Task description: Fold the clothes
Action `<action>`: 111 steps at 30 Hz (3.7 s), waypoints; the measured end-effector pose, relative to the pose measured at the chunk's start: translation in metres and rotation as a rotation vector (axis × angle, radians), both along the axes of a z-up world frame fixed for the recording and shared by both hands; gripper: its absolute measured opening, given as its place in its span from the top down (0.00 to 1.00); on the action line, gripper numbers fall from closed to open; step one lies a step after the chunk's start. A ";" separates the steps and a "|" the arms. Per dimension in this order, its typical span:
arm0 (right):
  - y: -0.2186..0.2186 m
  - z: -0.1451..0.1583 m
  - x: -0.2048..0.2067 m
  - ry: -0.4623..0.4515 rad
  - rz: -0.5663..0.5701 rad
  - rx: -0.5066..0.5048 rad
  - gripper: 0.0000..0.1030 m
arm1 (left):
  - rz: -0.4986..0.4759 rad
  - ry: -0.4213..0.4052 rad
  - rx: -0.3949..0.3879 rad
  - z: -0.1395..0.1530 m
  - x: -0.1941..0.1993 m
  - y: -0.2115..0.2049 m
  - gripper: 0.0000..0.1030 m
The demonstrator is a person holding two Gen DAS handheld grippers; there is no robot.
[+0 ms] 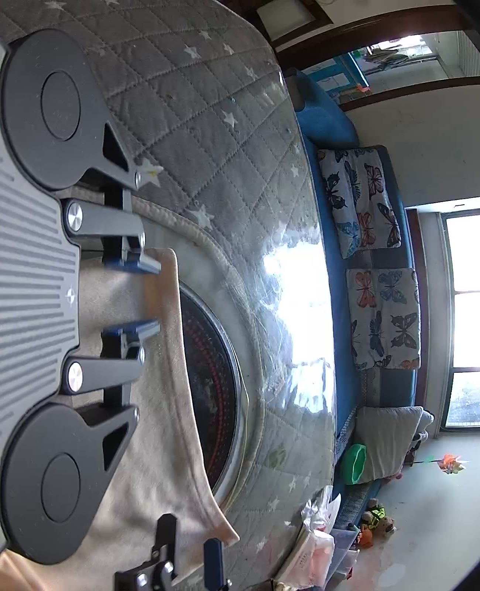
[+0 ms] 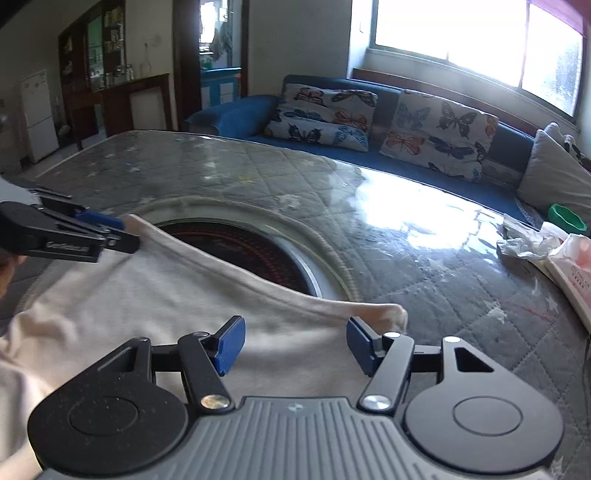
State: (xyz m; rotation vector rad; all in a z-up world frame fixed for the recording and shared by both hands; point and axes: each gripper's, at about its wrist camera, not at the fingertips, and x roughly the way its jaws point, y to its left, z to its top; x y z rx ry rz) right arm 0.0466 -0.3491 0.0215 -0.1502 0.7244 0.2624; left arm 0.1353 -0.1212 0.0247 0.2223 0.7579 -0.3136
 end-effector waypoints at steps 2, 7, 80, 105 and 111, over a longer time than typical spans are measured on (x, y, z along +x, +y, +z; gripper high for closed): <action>0.004 0.005 -0.010 -0.004 0.022 0.009 0.40 | 0.001 -0.001 -0.009 0.005 -0.008 0.004 0.58; 0.018 0.019 -0.038 -0.015 0.079 0.040 0.40 | 0.005 -0.009 -0.025 0.017 -0.034 0.013 0.46; 0.048 0.038 -0.163 -0.175 -0.015 0.149 0.95 | 0.075 -0.025 -0.126 0.027 -0.154 0.066 0.06; -0.141 0.015 -0.216 -0.187 -0.703 0.008 0.93 | -0.405 -0.032 -0.039 0.019 -0.192 -0.066 0.08; -0.127 0.009 -0.213 -0.165 -0.648 0.031 0.72 | -0.488 -0.006 -0.010 0.007 -0.203 -0.092 0.14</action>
